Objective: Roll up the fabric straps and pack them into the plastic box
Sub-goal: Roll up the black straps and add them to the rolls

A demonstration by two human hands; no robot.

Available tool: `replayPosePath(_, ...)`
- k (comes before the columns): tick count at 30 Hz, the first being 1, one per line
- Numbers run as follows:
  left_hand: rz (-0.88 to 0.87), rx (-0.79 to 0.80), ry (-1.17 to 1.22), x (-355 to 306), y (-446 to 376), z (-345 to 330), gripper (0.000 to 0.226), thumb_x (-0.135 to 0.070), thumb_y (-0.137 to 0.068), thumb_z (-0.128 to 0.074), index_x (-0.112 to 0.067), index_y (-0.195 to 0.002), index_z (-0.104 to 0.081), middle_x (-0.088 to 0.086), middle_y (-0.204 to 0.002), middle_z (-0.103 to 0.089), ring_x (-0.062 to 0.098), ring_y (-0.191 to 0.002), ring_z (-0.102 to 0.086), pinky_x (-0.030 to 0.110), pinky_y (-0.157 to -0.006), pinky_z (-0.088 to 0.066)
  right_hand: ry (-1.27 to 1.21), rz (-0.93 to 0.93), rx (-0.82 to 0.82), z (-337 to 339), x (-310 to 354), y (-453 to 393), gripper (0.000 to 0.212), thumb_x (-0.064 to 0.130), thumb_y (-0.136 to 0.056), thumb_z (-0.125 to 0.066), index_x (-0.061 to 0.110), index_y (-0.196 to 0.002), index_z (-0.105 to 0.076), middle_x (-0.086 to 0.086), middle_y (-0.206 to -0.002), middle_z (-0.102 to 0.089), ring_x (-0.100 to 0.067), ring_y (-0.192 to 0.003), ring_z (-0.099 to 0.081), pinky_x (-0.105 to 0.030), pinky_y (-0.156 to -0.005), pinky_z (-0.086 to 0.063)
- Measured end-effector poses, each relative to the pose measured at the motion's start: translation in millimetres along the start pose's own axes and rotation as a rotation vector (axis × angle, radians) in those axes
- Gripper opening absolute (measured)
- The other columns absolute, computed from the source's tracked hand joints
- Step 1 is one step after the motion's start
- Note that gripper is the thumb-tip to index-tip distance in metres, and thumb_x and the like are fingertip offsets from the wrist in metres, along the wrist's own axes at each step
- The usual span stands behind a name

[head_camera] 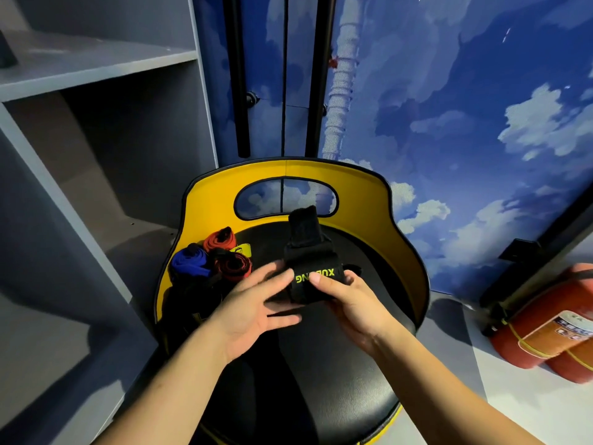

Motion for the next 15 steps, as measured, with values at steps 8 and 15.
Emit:
replayPosePath(8, -0.045, -0.103, 0.019, 3.3, -5.4, 7.3, 0.048, -0.007, -0.081, -0.070, -0.015, -0.128, -0.060, 0.015, -0.121, -0.071, 0.035, -0.107, -0.070, 0.051, -0.082, -0.059, 0.169, 0.017, 0.087, 3.6, 2.2, -1.8, 0.040, 0.016, -0.084, -0.077, 0.007, -0.122, -0.068, -0.015, -0.122, -0.070, -0.026, -0.118, -0.065, -0.032, -0.101, -0.050)
replayPosePath(15, -0.018, -0.107, -0.178, 14.2, -5.9, 11.2, 0.040, 0.002, -0.090, -0.068, -0.015, -0.126, -0.061, 0.014, -0.123, -0.068, 0.032, -0.107, -0.070, 0.049, -0.080, -0.061, 0.432, 0.120, -0.197, 13.6, 27.2, -10.4, 0.038, 0.015, -0.091, -0.072, 0.012, -0.128, -0.064, 0.002, -0.108, -0.076, -0.007, -0.097, -0.072, -0.019, -0.080, -0.055)
Point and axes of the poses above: each hand's wrist, its own y-axis away from the middle knuckle, its own z-axis out of the back of the hand, x = y × z, the point moved 3 cm from there along -y, towards the middle knuckle
